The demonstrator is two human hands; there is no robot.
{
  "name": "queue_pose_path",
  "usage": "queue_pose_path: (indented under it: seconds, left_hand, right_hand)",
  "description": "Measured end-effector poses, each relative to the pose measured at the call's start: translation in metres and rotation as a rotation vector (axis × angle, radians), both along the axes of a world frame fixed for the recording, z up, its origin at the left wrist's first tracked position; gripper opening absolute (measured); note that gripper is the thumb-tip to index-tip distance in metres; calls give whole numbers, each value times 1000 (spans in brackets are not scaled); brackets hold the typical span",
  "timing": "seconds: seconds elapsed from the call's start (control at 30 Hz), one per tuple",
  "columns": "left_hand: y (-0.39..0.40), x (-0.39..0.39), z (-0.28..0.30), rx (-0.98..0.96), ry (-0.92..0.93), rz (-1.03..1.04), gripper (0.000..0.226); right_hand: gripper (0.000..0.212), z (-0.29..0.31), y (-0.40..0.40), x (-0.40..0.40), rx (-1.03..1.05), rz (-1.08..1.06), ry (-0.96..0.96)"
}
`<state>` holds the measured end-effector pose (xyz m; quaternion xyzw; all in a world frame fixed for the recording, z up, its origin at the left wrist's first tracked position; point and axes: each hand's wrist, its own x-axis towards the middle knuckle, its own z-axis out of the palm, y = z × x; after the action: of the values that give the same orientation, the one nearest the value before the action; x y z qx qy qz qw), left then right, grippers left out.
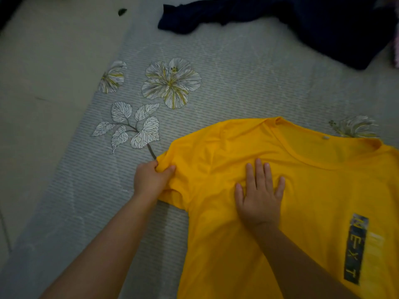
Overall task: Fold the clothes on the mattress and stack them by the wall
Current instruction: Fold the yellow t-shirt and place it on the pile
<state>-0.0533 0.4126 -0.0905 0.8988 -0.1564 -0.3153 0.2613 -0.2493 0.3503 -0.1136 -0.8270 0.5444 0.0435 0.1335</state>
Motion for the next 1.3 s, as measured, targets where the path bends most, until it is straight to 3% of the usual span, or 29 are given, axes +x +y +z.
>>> queue_pose_path:
  seconds: [0.07,0.17,0.23,0.33,0.47,0.53,0.63,0.73,0.8,0.87,0.93,1.03,1.1,1.2,1.3]
  left_hand:
    - [-8,0,10,-187,254,215,2]
    - [-10,6,18,-524,619,385,16]
    - [-10,7,19,-608,723,393,20]
    - [-11,2,15,-527,586,303,19]
    - [0,5,-1,-273,197,111,50]
    - [6,9,-7,-125,13,110,49]
    - [7,8,-9,-111,41,354,53]
    - [-1,-2,-1,-304,186,456,57]
    - [-12,-14,14,-485,253,389,53]
    - [-24,-32,29,-570,239,218,53]
    - [-35,-60,40,-583,193,-26,58]
    - [-35,-112,46,-493,248,-578,67]
    - [-21,-140,40,-387,172,-874,67]
    - [-2,-147,34,-328,-84,-828,55]
    - [15,-131,20,-127,-377,-835,49]
  right_hand:
    - [57,1,0,0,6,0,1]
    - [57,2,-2,0,4,-2,2]
    - [57,0,-2,0,-10,5,-1]
    - [57,-1,-3,-1,-40,17,-2]
    - [56,-5,-5,-2,-86,20,-3]
    - [56,-9,-5,-4,-85,25,-8]
    - [56,-12,-5,-6,-75,28,-15]
    - [53,-10,-6,-6,-72,32,-52]
    - [48,-7,-5,-6,-39,17,-180]
    - [42,1,-13,-11,141,-146,-437]
    - [37,14,-23,-21,338,-489,-759]
    - [39,35,-41,-59,384,-1044,-1226]
    - [43,37,-42,-90,382,-1165,-1230]
    - [40,31,-27,-124,404,-1041,-1041]
    - [31,25,-9,-134,417,-812,-868]
